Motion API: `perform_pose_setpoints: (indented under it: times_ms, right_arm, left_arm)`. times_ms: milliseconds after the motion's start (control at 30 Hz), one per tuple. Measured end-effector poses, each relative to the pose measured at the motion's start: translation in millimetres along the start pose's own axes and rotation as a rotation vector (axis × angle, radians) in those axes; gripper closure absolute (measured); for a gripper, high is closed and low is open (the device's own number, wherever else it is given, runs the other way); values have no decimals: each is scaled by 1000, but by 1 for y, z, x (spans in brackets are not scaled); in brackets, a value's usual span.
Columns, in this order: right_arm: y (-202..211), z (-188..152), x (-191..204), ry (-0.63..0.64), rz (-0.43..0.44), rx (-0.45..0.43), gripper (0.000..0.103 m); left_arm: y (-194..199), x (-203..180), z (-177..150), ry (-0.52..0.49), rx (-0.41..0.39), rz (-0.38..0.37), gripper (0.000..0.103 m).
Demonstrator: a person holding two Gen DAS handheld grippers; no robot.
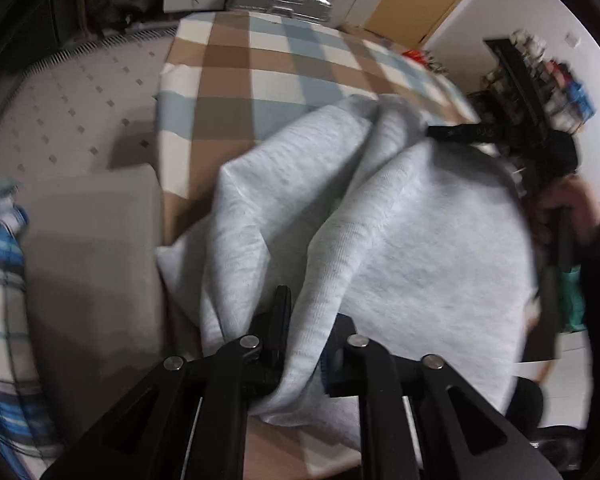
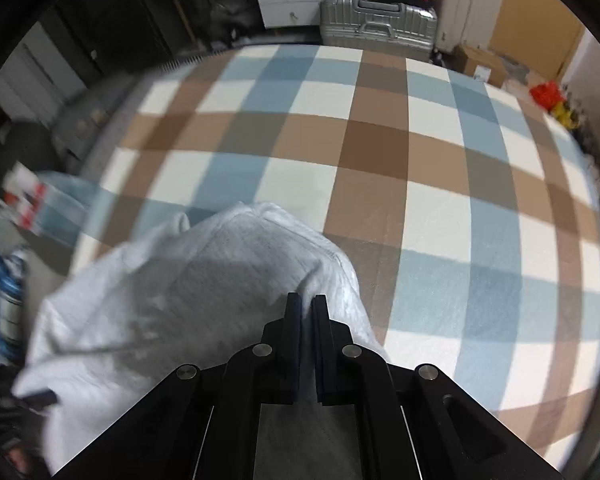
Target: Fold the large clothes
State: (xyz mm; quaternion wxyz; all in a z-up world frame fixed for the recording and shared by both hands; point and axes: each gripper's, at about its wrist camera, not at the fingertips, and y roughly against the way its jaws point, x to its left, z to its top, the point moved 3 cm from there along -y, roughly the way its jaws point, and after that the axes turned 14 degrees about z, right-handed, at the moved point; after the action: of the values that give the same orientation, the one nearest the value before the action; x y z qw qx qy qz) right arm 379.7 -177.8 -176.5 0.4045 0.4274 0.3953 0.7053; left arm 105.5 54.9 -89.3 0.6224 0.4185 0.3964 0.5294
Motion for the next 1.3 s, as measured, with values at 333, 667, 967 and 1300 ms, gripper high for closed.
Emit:
perform_pose_setpoints:
  times_ms: [333, 667, 967, 1300]
  right_arm:
    - [106, -31, 0, 59, 229, -248, 64]
    - [139, -176, 38, 102, 472, -285, 64]
    - [74, -201, 53, 58, 482, -307, 65]
    - [70, -201, 42, 31, 543, -314, 67]
  left_arm:
    - [25, 12, 17, 24, -92, 365, 41]
    - [22, -63, 77, -230, -45, 216, 40]
    - [-47, -77, 118, -146, 172, 57, 41]
    - [-38, -106, 102, -362, 143, 175, 100]
